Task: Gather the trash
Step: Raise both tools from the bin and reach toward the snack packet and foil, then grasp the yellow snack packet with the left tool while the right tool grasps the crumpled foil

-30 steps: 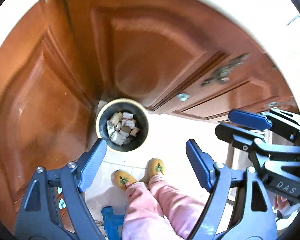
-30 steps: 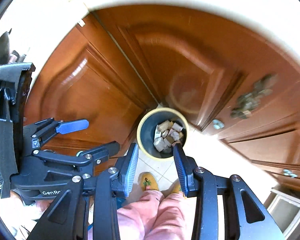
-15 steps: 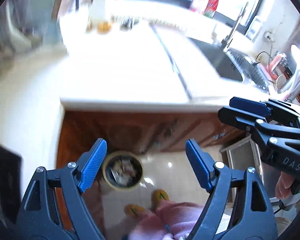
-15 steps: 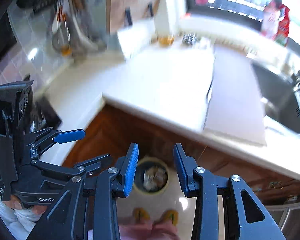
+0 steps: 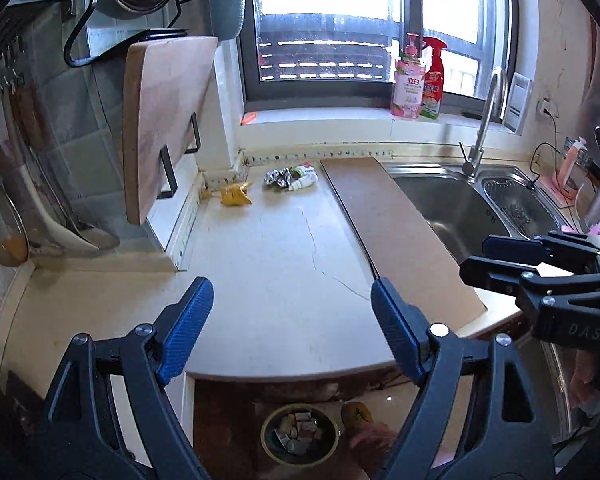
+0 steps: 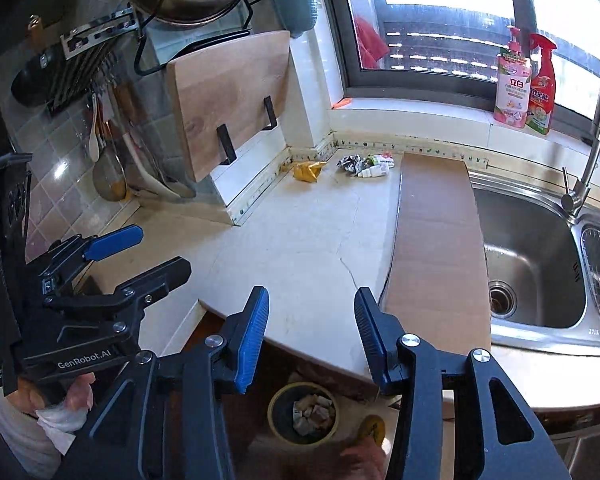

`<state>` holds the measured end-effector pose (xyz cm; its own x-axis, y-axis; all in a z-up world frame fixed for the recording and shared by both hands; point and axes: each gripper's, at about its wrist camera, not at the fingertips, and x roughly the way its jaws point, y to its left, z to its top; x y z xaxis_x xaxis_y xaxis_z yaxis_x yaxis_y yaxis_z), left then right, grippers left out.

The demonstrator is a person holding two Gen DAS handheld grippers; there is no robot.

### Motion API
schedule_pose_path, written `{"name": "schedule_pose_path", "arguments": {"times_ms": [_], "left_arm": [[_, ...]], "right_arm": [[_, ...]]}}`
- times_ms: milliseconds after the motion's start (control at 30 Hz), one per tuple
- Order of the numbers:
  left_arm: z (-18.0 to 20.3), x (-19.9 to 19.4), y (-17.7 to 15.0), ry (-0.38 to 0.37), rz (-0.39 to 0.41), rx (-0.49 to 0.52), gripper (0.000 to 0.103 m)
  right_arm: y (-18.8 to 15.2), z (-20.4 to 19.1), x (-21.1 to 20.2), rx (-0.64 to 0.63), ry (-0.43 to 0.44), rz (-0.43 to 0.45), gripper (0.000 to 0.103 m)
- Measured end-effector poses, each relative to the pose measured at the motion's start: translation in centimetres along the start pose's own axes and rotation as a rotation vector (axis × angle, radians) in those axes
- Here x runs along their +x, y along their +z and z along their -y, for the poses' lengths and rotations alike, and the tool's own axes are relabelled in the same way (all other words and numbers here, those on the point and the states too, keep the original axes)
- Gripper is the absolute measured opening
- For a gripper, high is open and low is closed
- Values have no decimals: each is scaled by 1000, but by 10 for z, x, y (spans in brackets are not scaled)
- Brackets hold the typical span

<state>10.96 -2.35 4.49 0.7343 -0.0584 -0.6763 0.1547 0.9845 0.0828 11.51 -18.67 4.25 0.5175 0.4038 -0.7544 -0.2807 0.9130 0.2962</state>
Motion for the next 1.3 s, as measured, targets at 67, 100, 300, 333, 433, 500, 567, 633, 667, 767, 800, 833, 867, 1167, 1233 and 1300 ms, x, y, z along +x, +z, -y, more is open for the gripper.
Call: {"name": "schedule_pose_path", "arguments": {"times_ms": [67,100,300,333,433,500,567,633,667,767,800,833,867,1167,1233,1300], "left_arm": [[-4,24,24,33,7,-5,79],[-6,42,35,47,4,-10,79],[-12,144,108,77,-84,-59,79],[-12,159,114,85,-97,-60,79],[-14,216,132,105,-156,-70,79],[-21,258,144,125,-197,-77,79],[-29,294,152,160,-225,-78,79],[-44,327,154,193,-247,-74,79],[-52,343,155,212,-260,-75,79],[-74,383,153,250,-297,-92,79],[-79,393,152,258,-307,-98,79],[-85,404,150,269,-317,-101,79],[-89,412,147,278,-323,-104,79],[-105,480,136,281,-386,-118,79],[-108,490,134,280,-397,-124,79],[-111,500,133,282,-410,-126,79]], "right_arm": [[32,18,21,2,10,-9,46],[48,27,31,3,19,-14,46],[147,90,115,9,71,-75,46],[162,101,131,16,75,-84,46],[202,133,183,52,114,-131,47],[222,150,219,82,143,-165,47],[241,162,256,103,174,-197,47],[259,171,297,117,191,-236,47],[264,172,313,124,208,-251,47],[273,174,361,159,237,-302,47],[279,176,379,173,244,-321,47],[282,175,394,186,247,-337,47],[280,171,406,199,249,-348,47],[276,168,509,317,208,-477,47],[274,170,524,331,176,-498,47],[272,173,538,351,164,-521,47]]}}
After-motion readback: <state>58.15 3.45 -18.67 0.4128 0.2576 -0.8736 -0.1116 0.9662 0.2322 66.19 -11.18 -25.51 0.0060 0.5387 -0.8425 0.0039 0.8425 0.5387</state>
